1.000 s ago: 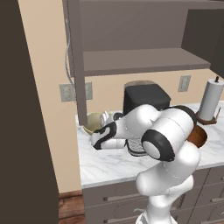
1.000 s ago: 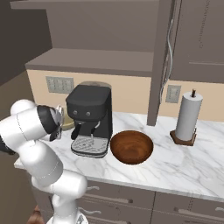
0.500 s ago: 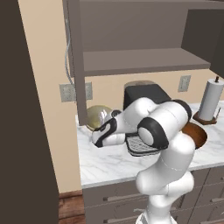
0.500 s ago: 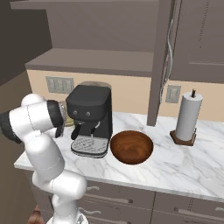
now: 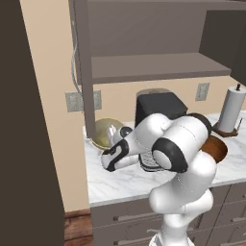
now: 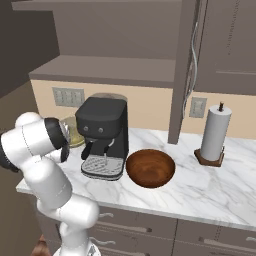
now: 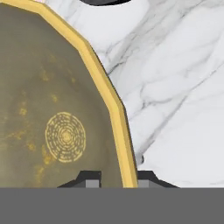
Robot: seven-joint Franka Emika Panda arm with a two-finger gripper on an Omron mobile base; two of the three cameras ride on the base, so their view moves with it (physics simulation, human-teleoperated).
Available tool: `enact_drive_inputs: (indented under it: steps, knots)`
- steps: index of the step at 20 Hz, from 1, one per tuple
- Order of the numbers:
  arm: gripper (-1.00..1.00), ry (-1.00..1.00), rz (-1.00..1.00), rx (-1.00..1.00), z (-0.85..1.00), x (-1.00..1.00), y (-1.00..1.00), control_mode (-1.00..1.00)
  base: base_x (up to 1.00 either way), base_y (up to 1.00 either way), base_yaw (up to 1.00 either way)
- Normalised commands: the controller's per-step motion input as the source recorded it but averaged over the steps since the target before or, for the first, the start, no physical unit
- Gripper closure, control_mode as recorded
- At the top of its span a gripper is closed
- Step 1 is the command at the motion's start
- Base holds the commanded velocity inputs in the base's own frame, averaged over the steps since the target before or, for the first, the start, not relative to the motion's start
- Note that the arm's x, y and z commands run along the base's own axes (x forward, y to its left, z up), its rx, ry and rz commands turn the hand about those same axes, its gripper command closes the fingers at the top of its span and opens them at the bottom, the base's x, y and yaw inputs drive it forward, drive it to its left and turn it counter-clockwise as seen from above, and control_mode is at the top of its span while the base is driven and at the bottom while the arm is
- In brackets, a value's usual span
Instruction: Open the cabinet. Pick the bowls from the counter and place them in the cabinet. Then close the cabinet.
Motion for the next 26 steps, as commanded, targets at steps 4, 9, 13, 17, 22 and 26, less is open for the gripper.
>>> enact_drive_inputs:
  steps: [4,9,13,17,22,26]
  knots:
    - [1.0,0.0,0.0,0.0,0.26,-0.59,0.0,-1.0,0.0,0.0,0.0]
    - [1.0,0.0,0.0,0.03,0.18,-0.67,-0.03,-1.0,0.0,0.0,0.0]
    - [1.0,0.02,0.0,0.05,0.17,-0.81,-0.07,-1.0,0.0,0.0,0.0]
    - [1.0,0.0,0.0,0.06,0.21,-0.76,-0.14,-1.0,0.0,0.0,0.0]
    - [1.0,0.0,0.0,0.04,0.27,-0.64,-0.09,-1.0,0.0,0.0,0.0]
    - [1.0,0.0,0.0,0.01,0.21,-0.6,-0.01,-1.0,0.0,0.0,0.0]
